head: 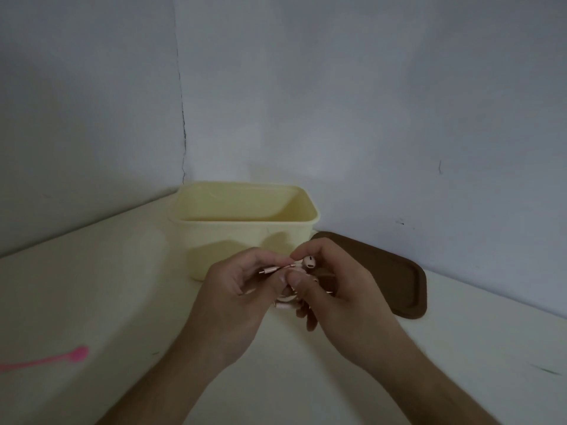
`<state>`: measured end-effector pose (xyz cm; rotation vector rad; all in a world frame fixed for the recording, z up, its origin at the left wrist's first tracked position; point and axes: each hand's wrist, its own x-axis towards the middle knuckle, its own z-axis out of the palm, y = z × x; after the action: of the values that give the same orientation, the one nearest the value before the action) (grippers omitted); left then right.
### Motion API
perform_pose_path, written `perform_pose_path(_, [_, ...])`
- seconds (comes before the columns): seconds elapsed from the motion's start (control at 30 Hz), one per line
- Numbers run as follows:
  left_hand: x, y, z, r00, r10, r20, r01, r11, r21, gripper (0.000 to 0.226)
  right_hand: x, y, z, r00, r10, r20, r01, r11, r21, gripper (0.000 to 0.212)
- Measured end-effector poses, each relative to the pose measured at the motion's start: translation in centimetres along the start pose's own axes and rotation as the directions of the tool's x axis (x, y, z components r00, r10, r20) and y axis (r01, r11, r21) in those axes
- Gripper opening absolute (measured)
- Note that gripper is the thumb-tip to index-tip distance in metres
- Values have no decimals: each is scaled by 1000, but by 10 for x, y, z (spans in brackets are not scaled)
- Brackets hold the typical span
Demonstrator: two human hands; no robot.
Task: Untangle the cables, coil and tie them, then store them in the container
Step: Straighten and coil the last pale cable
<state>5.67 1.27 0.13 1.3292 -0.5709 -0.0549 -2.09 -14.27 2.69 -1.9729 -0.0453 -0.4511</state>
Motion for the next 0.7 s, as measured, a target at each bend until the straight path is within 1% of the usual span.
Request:
perform_pose_path(0.1, [0,-1,-1,1000,0,-5,0,1000,-19,16,1,4,-1,998,-61,-3,60,997,-57,13])
perform_pose_path(0.17, [-1,0,-2,1000,6,-9,-6,1000,7,14,1,7,-1,997,-67,-41,66,997,-31,12])
perform_pose_path(0.27, [-1,1,-2,1000,-13,-16,13,1000,-7,14,2,8,2,997,-44,-61,46,998,36,9])
perform_pose_path(0.37, [-2,0,-2,999,-39,-35,37,999,-39,15,0,7,5,998,-16,-65,18,999,43,6])
perform_pose_path(0.5, [-3,1,-1,997,-59,-59,55,997,-58,14,-1,5,7,992,20,-121,-12,998,68,9])
perform_pose_path(0.63, [-5,-1,0,998,-62,-7,61,994,-89,23,-2,2,11,982,37,-188,-24,997,72,13])
perform_pose_path(0.7, [-5,-4,-2,999,-41,-12,40,997,-63,20,-3,2,10,982,51,-181,-37,996,80,14])
